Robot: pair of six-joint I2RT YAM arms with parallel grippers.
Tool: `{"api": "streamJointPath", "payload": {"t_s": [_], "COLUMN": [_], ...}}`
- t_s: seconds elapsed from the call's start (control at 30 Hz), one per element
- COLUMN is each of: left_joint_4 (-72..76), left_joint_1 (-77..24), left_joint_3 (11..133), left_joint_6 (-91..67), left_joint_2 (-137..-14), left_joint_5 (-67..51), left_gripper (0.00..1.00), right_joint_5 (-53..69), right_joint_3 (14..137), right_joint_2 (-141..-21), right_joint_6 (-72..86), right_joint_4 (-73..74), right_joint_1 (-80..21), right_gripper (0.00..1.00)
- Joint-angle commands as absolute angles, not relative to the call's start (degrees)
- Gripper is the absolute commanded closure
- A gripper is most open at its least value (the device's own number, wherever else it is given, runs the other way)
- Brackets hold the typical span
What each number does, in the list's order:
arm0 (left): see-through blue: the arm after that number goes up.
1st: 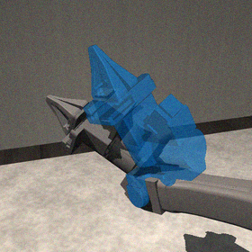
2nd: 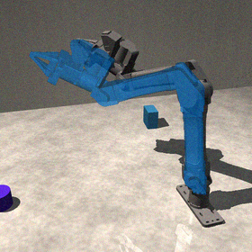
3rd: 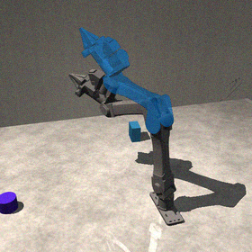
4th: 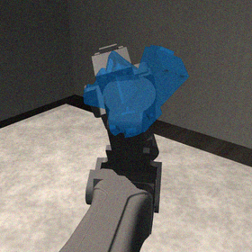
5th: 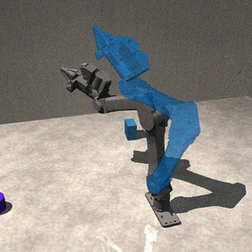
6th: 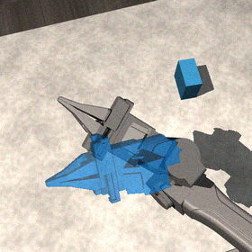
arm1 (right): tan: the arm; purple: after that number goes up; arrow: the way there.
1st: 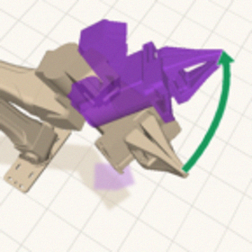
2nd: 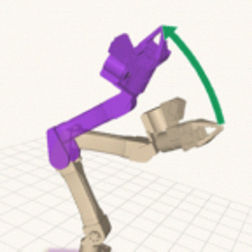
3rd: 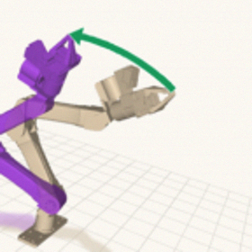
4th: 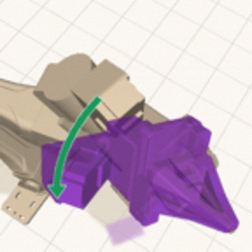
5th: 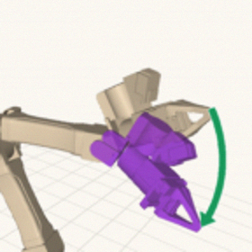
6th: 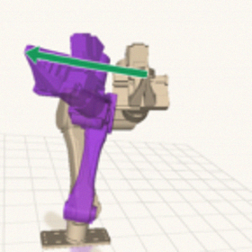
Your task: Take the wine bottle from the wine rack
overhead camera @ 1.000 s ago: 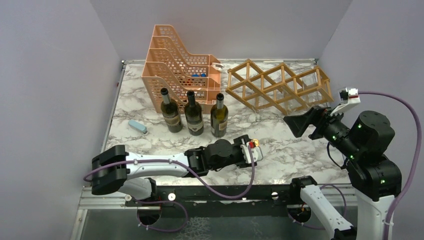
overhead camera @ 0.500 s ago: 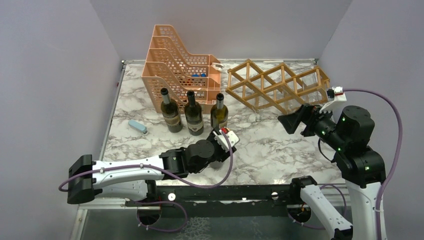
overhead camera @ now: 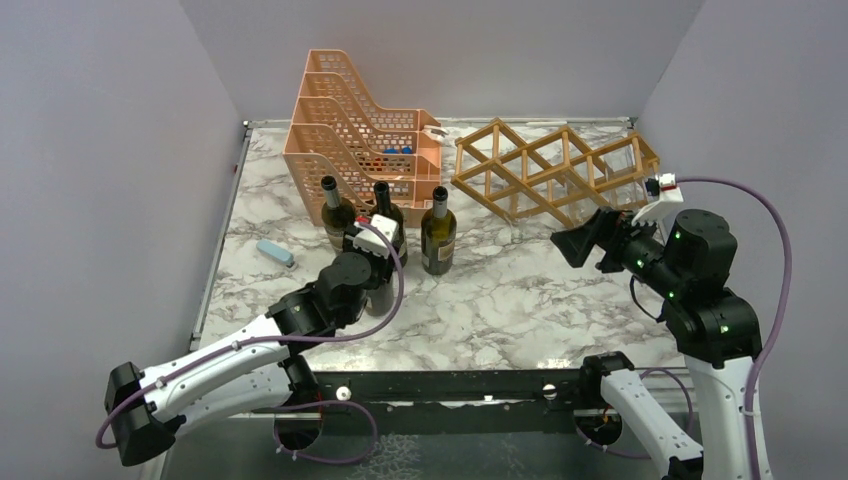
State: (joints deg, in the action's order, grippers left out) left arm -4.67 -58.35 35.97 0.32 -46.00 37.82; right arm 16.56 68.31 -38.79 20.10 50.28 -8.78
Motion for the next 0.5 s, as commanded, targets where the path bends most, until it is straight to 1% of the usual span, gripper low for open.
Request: {"api": "streamJointPath", "payload": {"t_s": [0.0,0.23,0.47], "left_joint_4": [0.7,3.01,6.29], "left_joint_1": [-54.8,-51.28,-49.6], "left_joint_3": [37.26,34.63,31.63], "left_joint_6": [-1.34,-0.33,3.84], "left_joint_2": [-42.12,-38.57,-35.4], "left_joint_5": [41.86,47.34,48.84], "left_gripper": [1.0,1.0,1.0], "right_joint_5": [18.13,17.86,17.66], "right_joint_3": [67.72,67.74,67.21], "right_joint_2": [-38.55,-38.28,-37.97], "right_joint_6": [20.81,20.61,20.64], "right_joint_4": [48.21,48.84,48.97], "right_joint_1": [-8.74,-8.7,-8.7], "right_gripper": [0.0,0.01,0.01]}}
